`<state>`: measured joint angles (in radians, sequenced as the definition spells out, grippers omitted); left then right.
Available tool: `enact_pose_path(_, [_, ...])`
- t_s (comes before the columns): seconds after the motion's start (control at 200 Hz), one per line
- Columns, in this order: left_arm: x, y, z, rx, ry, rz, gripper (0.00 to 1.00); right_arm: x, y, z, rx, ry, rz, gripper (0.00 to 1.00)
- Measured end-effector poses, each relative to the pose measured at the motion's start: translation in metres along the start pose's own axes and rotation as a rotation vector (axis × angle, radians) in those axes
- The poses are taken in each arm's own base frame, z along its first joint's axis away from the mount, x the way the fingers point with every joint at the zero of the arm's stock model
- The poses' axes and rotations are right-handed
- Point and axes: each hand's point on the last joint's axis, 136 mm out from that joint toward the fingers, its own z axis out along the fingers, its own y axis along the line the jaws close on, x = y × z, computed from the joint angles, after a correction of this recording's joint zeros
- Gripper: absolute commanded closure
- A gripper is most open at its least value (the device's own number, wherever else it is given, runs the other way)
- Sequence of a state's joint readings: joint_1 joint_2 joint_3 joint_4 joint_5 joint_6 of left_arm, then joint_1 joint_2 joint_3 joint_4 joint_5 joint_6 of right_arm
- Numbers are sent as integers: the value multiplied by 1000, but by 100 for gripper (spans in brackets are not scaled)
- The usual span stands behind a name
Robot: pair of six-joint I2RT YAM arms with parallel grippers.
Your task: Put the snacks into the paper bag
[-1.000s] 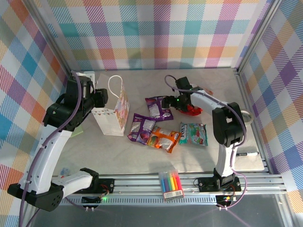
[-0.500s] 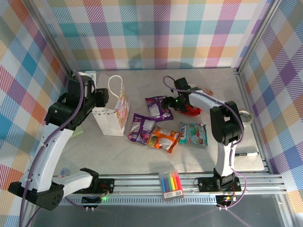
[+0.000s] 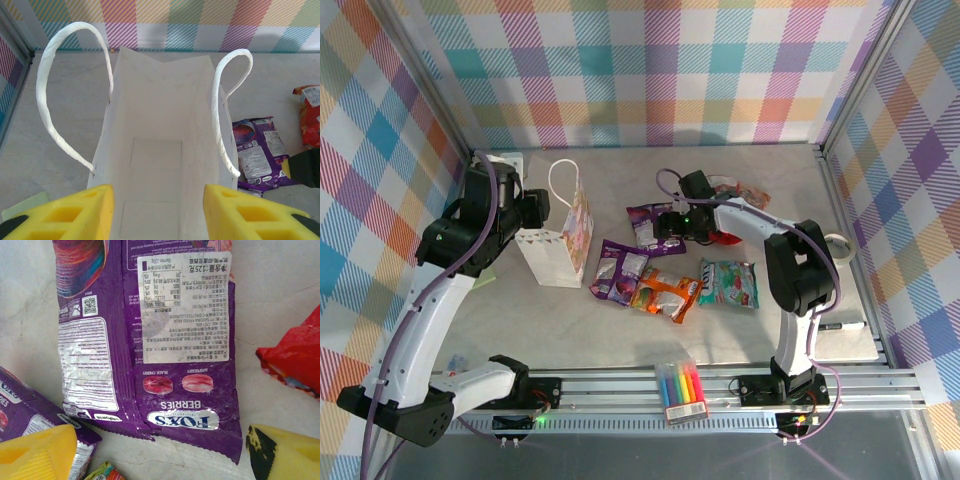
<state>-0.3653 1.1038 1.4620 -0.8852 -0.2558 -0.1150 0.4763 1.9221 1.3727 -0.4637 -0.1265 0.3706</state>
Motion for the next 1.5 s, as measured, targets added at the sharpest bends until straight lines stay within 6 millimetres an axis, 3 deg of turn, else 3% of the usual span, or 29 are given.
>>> enact_pose_path(0.435, [0, 2, -2, -10, -5, 2, 49, -6, -7, 28, 21, 31, -2, 6])
enact_pose_path(1.015, [2, 2, 3, -17, 10, 7, 49, -7, -5, 37, -33, 58, 19, 8])
enact_pose_path(1.2, [1, 2, 3, -17, 9, 6, 49, -8, -5, 38, -45, 58, 38, 16])
enact_pose_path(1.355, [1, 2, 3, -17, 9, 6, 48, -7, -5, 42, -38, 61, 42, 37])
enact_pose_path(1.5, [0, 2, 2, -16, 6, 6, 48, -6, -5, 44, -26, 63, 37, 47])
